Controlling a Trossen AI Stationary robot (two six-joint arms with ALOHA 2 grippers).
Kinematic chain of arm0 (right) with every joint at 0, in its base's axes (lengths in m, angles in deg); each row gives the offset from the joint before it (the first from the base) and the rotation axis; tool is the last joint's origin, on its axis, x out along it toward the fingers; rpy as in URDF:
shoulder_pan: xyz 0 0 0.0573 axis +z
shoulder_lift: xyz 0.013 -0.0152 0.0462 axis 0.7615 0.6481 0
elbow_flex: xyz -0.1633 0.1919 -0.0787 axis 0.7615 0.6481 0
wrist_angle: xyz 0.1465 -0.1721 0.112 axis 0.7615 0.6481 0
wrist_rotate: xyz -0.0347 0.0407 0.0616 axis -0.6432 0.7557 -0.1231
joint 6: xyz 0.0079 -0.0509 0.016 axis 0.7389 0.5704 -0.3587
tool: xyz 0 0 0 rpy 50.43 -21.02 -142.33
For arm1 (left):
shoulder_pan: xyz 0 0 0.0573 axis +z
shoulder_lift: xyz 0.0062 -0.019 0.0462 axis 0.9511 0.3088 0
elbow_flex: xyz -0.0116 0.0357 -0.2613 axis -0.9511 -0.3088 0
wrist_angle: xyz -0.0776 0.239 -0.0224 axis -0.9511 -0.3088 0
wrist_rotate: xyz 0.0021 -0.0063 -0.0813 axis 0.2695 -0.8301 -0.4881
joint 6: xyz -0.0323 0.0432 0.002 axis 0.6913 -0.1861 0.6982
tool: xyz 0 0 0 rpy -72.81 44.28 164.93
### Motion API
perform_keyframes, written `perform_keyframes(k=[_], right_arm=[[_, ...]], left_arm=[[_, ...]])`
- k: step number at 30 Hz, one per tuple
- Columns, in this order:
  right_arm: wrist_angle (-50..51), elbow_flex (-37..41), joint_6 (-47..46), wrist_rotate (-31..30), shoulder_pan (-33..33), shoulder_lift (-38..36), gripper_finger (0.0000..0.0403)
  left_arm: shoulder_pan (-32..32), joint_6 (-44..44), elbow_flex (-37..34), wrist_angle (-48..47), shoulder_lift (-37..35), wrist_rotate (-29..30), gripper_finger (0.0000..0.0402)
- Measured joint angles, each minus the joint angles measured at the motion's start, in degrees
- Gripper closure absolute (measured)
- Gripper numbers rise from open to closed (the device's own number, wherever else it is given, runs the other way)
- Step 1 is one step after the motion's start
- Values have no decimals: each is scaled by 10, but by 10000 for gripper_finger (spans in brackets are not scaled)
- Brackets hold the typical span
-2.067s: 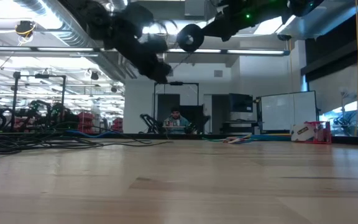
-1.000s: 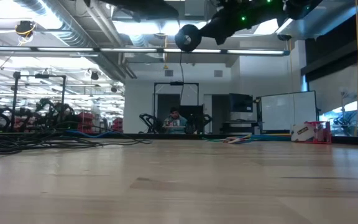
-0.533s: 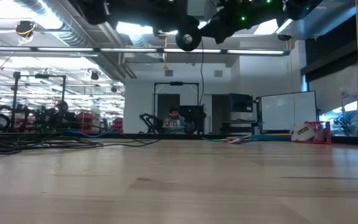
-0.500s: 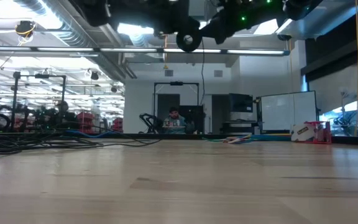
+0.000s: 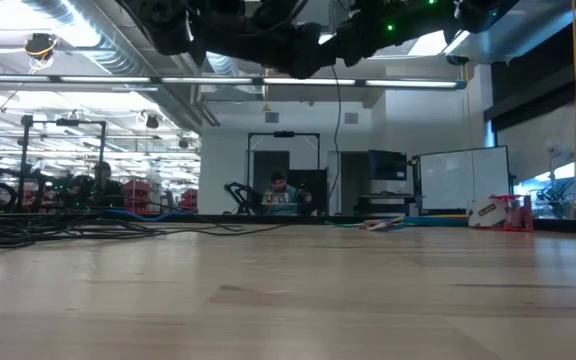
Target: Coiling cords
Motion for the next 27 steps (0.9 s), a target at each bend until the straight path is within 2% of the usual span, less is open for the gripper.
perform_keyframes(k=[17, 27], right_arm=[[7, 2, -22, 17, 0, -3, 393], [3, 1, -22, 17, 0, -13, 393]], left_arm=[[71, 40, -2, -115, 5, 1, 396], [78, 49, -3, -143, 7, 4, 396]])
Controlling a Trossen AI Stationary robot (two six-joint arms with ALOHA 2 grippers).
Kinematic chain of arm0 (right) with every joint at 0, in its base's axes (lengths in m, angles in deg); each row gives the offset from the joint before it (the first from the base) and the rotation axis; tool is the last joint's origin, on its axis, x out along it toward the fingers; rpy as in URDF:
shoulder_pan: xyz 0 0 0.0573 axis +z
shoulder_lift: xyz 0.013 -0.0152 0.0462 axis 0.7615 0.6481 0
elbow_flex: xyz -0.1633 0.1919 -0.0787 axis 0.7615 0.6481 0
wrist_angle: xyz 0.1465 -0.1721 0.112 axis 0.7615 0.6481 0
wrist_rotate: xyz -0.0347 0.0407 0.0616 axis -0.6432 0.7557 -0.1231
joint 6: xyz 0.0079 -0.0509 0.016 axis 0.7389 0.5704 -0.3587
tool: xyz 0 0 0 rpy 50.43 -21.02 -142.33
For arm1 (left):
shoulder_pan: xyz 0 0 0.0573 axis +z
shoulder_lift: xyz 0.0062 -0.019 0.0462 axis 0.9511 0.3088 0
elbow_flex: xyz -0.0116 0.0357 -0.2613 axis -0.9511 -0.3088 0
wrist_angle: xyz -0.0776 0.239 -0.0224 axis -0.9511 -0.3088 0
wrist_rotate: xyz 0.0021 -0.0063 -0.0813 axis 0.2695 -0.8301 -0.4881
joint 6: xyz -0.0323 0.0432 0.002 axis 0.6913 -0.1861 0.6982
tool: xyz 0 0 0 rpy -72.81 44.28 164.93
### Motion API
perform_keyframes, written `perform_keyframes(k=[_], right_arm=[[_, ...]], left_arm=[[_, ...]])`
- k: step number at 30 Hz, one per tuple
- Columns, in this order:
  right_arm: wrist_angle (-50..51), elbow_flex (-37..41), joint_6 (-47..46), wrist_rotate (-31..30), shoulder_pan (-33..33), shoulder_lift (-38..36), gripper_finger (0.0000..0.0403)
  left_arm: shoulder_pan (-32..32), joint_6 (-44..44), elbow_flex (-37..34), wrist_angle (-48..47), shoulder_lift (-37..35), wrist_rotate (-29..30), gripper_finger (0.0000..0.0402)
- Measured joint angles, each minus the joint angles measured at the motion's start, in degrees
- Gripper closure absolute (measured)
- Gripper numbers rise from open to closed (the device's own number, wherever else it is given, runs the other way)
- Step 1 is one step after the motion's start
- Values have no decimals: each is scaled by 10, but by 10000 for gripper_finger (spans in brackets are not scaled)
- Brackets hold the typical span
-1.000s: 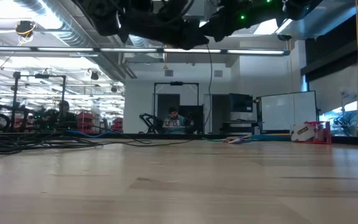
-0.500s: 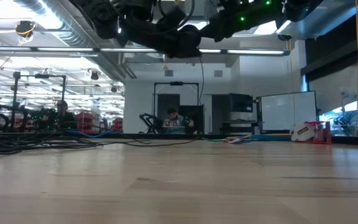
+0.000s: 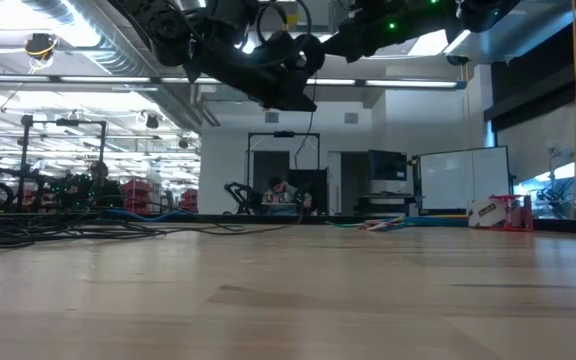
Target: Coiling cords
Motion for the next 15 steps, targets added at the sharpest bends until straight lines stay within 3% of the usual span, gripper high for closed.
perform_keyframes(k=[10, 15], right_arm=[[18, 0, 0, 2, 0, -12, 393], [10, -4, 2, 4, 1, -20, 393]], left_arm=[[0, -16, 0, -45, 0, 2, 391], [3, -14, -4, -84, 4, 8, 344]])
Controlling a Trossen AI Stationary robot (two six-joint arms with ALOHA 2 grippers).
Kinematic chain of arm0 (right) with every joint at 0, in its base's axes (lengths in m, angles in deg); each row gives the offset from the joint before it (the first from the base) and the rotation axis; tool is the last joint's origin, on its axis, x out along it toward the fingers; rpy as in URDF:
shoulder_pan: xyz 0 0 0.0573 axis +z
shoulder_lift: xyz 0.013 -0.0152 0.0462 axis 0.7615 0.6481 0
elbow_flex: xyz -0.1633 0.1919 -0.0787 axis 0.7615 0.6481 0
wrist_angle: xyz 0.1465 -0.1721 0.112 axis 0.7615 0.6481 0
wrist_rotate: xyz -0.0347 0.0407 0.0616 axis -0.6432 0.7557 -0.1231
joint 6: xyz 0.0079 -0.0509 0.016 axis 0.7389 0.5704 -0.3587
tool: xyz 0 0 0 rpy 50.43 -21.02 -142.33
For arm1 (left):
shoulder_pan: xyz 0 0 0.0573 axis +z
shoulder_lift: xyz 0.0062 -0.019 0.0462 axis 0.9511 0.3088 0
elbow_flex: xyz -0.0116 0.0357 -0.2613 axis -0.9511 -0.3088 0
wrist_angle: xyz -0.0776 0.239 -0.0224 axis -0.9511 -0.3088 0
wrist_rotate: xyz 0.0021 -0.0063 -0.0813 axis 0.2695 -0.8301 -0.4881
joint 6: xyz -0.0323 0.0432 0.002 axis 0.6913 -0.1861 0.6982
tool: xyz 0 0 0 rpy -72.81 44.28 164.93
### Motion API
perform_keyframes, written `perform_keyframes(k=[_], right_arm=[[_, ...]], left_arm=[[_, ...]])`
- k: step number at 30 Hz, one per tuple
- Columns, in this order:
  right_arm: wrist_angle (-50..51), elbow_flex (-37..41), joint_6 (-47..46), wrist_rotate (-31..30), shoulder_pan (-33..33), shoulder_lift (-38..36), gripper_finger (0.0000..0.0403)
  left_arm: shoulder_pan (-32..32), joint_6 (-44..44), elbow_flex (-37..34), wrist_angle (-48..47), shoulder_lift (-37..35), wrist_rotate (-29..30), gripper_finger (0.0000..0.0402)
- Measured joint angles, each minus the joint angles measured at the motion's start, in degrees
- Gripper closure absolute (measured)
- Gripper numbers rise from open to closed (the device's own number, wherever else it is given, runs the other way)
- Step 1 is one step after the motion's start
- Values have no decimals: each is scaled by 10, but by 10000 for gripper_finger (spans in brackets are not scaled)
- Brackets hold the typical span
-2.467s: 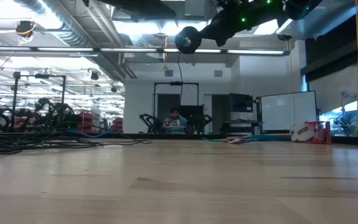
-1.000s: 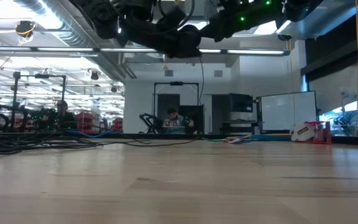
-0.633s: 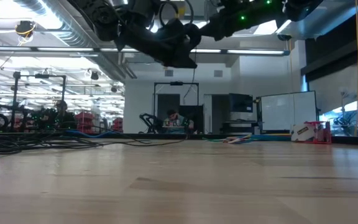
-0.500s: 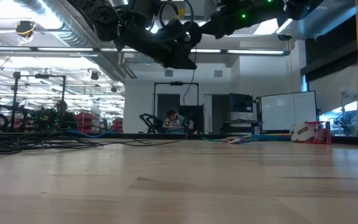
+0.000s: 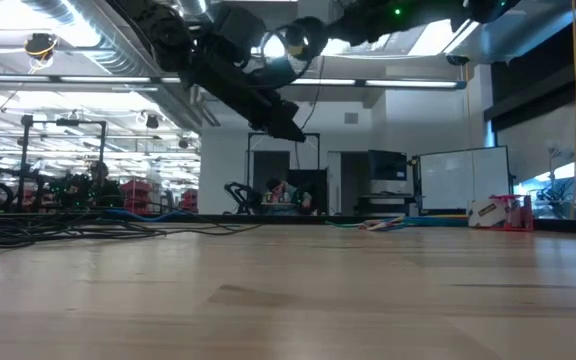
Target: Coiling cords
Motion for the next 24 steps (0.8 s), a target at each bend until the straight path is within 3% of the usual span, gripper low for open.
perform_keyframes(k=[4, 8, 18, 24], right_arm=[[20, 1, 2, 0, 0, -3, 393], [32, 2, 5, -7, 0, -4, 393], [52, 2, 20, -22, 0, -6, 393], [100, 2, 39, 12, -1, -6, 393]], left_arm=[[3, 0, 1, -2, -4, -2, 293], [-9, -24, 1, -40, -25, -2, 267], [-52, -41, 2, -176, -151, 45, 261], [-61, -64, 3, -185, -217, 44, 261]])
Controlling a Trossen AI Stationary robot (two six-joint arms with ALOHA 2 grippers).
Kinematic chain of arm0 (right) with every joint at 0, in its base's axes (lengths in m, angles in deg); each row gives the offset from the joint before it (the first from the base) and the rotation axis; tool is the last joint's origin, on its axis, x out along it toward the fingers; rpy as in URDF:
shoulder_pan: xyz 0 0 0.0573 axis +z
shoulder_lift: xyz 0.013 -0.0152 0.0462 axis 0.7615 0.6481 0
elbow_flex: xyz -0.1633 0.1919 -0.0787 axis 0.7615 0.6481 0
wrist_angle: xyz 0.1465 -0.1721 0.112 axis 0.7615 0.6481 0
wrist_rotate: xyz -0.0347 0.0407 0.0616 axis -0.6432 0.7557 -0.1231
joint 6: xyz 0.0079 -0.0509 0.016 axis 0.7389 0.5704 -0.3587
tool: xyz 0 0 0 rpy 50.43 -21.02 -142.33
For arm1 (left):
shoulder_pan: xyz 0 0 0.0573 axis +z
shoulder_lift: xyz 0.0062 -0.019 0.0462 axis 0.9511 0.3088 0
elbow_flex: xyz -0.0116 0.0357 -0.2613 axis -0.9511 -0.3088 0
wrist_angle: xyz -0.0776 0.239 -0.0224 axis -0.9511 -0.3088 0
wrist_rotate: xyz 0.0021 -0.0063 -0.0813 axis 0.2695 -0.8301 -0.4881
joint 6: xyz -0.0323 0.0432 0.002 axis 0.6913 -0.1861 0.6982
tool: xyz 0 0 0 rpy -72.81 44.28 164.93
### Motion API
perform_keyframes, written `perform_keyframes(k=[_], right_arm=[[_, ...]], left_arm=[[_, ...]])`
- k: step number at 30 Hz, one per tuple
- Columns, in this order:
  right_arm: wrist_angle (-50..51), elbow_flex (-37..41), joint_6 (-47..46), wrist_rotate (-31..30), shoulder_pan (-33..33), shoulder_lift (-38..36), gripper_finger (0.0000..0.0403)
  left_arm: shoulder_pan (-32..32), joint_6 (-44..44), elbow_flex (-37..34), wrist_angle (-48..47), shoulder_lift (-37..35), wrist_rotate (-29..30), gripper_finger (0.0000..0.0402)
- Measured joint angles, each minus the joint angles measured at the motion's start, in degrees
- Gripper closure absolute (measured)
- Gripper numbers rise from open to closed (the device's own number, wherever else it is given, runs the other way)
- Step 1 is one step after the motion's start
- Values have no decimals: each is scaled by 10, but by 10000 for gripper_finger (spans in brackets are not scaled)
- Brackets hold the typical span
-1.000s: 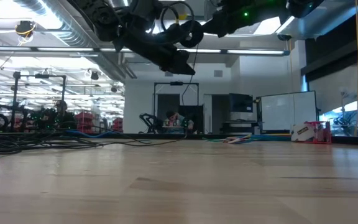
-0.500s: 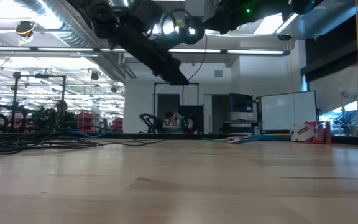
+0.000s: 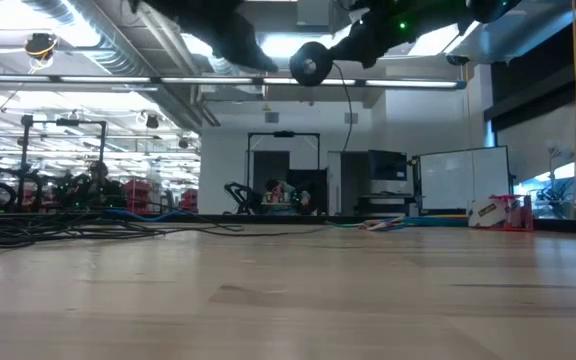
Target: Coiling cords
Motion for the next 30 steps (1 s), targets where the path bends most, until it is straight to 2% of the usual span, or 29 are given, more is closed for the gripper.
perform_keyframes(k=[3, 8, 10, 16, 22, 30], right_arm=[[17, 0, 10, 37, 0, 0, 393], [53, 0, 13, 105, 0, 0, 393], [70, 0, 13, 120, 0, 0, 393], [90, 0, 10, 134, 0, 1, 393], [85, 0, 9, 158, 0, 1, 393], [86, 1, 7, 181, 0, 1, 393]], left_arm=[[10, -17, 0, 13, -8, -23, 261], [34, -33, 0, 19, 3, -129, 261], [39, -32, 0, 36, 10, -150, 261], [37, -39, 0, 49, 14, -159, 261], [28, -35, 0, 58, 18, -239, 261], [40, -35, 0, 74, 44, -231, 261]])
